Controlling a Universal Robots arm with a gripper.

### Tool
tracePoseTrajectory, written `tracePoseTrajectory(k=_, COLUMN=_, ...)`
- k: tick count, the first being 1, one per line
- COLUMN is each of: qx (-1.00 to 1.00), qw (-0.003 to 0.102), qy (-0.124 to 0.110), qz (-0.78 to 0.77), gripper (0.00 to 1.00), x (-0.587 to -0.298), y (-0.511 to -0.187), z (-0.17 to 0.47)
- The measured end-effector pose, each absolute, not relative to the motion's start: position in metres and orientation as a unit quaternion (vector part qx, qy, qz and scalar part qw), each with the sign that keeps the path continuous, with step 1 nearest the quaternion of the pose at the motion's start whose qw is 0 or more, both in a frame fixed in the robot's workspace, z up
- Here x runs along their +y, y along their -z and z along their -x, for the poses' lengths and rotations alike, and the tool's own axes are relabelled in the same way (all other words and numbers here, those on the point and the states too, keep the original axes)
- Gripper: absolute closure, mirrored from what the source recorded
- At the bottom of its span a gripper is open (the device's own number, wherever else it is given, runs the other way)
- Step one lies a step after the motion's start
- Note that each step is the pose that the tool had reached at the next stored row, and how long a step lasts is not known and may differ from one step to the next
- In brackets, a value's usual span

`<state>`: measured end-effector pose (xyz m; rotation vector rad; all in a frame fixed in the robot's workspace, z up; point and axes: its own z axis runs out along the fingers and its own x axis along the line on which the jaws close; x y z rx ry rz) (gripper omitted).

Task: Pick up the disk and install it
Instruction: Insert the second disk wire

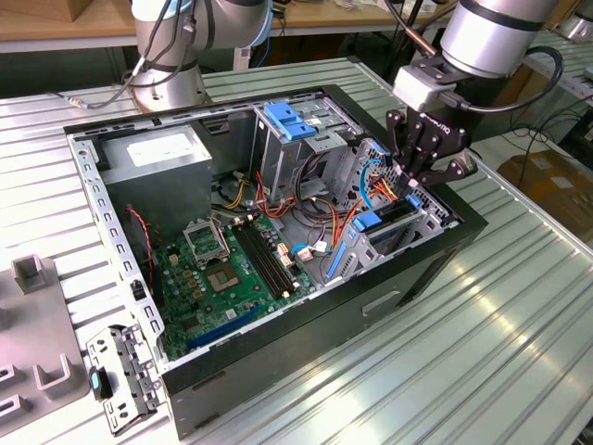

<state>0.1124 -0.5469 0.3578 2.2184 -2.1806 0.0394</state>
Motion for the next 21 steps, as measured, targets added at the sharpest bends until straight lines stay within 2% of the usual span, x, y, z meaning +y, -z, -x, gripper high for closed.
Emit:
tracePoseTrajectory(k=6, qx=-0.701, qw=0.015, qy=-0.013, qz=-0.713, gripper=0.89, x=-0.547, y=-0.360, z=-0.105)
tracePoseTrajectory(k=14, qx=-0.701, qw=0.016, qy=-0.012, qz=-0.713, gripper=0.89, x=-0.546, y=-0.395, z=-0.106)
tracePoseTrajectory(k=18, qx=-0.700, qw=0.024, qy=-0.021, qz=-0.713, gripper=0.89, x=-0.529, y=-0.397, z=-0.106)
tracePoseTrajectory(k=21, qx=-0.699, qw=0.026, qy=-0.020, qz=-0.714, gripper=0.89, x=-0.519, y=-0.397, z=-0.106)
